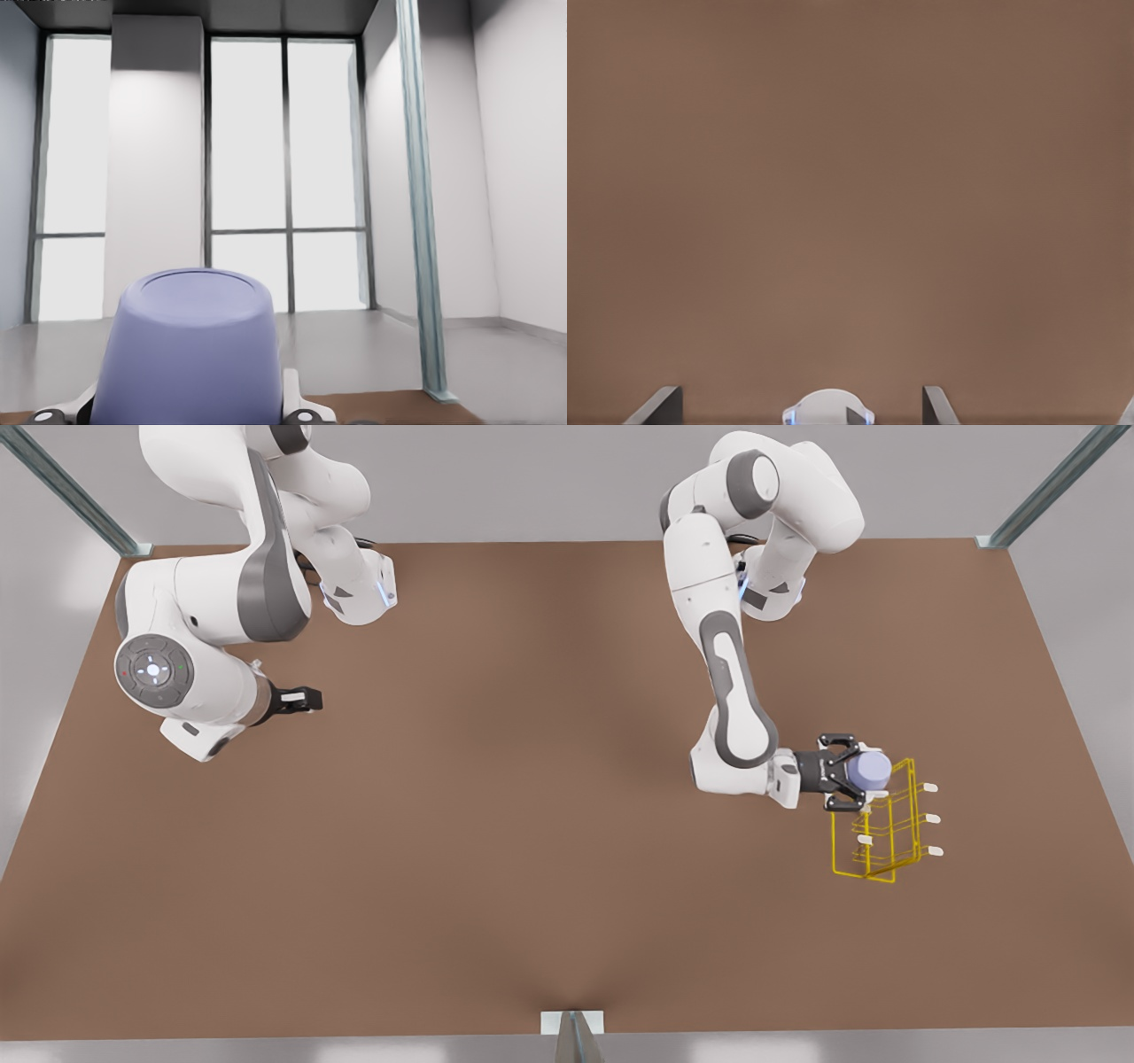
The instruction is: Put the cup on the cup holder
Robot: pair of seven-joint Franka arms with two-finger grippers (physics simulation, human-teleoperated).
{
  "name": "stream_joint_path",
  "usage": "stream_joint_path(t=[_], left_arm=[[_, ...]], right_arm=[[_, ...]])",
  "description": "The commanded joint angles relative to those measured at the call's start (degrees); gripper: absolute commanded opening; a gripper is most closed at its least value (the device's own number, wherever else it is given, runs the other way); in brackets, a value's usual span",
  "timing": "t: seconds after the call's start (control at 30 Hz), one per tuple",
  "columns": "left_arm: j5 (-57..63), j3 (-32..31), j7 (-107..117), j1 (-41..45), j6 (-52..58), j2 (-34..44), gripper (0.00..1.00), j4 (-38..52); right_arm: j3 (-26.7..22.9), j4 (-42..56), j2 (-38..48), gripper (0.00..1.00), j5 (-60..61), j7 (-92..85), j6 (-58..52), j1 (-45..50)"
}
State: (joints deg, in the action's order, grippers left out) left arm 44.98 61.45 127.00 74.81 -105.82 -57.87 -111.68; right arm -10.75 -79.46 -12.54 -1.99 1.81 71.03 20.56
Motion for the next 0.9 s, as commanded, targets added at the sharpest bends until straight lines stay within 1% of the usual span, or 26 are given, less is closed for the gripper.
stream_joint_path(t=[0.0, 0.2, 0.33, 0.37, 0.4, 0.5, 0.53, 0.57, 0.6, 0.63, 0.67, 0.7, 0.73, 0.77, 0.8, 0.83, 0.87], left_arm=[[-0.1, -0.3, -3.3, -0.3, -0.8, 0.0, 0.84, -0.5], [-0.1, -0.9, -3.0, -2.7, -1.5, 0.3, 0.84, -1.7], [-0.1, -2.9, -0.4, -4.5, -1.5, 0.3, 0.85, -1.7], [-0.1, -3.8, 0.3, -5.1, -1.6, 0.3, 0.90, -1.7], [-0.1, -4.1, 0.3, -5.3, -1.6, 0.3, 1.00, -1.6], [-0.1, -4.1, 0.3, -5.3, -1.4, 1.4, 1.00, -1.7], [-0.1, -4.1, 0.2, -4.9, -0.6, 2.7, 1.00, -1.7], [-0.1, -4.1, -3.0, -3.4, 3.4, 9.0, 1.00, -1.8], [-3.0, -4.1, -12.0, -0.4, 10.1, 17.4, 1.00, -1.0], [-13.4, -3.4, -26.4, 2.6, 16.7, 23.5, 1.00, 4.8], [-27.1, -1.2, -45.6, 2.8, 28.0, 23.9, 1.00, 18.4], [-37.6, 1.6, -69.4, 1.3, 41.8, 23.9, 1.00, 33.1], [-45.4, 1.6, -83.5, -2.3, 49.7, 23.9, 1.00, 42.9], [-51.0, 1.1, -98.8, -8.3, 52.5, 24.5, 1.00, 48.4], [-51.6, -12.1, -121.1, -22.0, 54.1, 29.7, 1.00, 54.4], [-48.9, -25.0, -127.0, -31.4, 53.4, 34.1, 1.00, 54.6], [-40.7, -49.2, -136.9, -48.7, 51.6, 37.4, 1.00, 53.9]], right_arm=[[-0.1, 0.0, 0.1, 1.00, 0.0, -0.1, 0.0, 0.0], [0.0, -0.1, -0.1, 1.00, 0.1, -0.1, 0.0, 0.0], [-0.1, -0.1, -0.1, 1.00, 0.1, -0.1, 0.0, 0.0], [-0.1, -0.1, -0.1, 1.00, 0.1, -0.1, 0.0, 0.0], [-0.1, -0.1, -0.1, 1.00, 0.1, -0.1, 0.0, 0.0], [0.0, -0.1, -0.1, 1.00, 0.1, -0.1, 0.0, 0.0], [-0.1, -0.1, -0.1, 1.00, 0.1, -0.1, 0.0, 0.0], [0.0, -0.1, -0.1, 1.00, 0.1, -0.1, 0.0, 0.0], [0.0, -0.1, -0.1, 1.00, 0.1, -0.2, 0.0, 0.0], [-0.1, -0.1, -0.1, 1.00, 0.1, -0.2, 0.0, 0.0], [-0.1, -0.1, -0.1, 1.00, 0.1, -0.2, 0.0, 0.0], [-0.1, -0.1, -0.1, 1.00, 0.1, -0.2, 0.0, 0.0], [0.0, -0.1, -0.1, 1.00, 0.1, -0.2, 0.0, 0.0], [-0.1, -0.1, -0.1, 1.00, 0.1, -0.3, 0.0, 0.0], [-0.1, -0.1, -0.1, 1.00, 0.1, -0.6, 0.1, 0.0], [-0.1, 0.1, -0.1, 1.00, 0.1, -0.7, 0.2, -0.1], [-0.1, 0.5, -0.1, 1.00, 0.0, -1.4, 0.3, -0.1]])
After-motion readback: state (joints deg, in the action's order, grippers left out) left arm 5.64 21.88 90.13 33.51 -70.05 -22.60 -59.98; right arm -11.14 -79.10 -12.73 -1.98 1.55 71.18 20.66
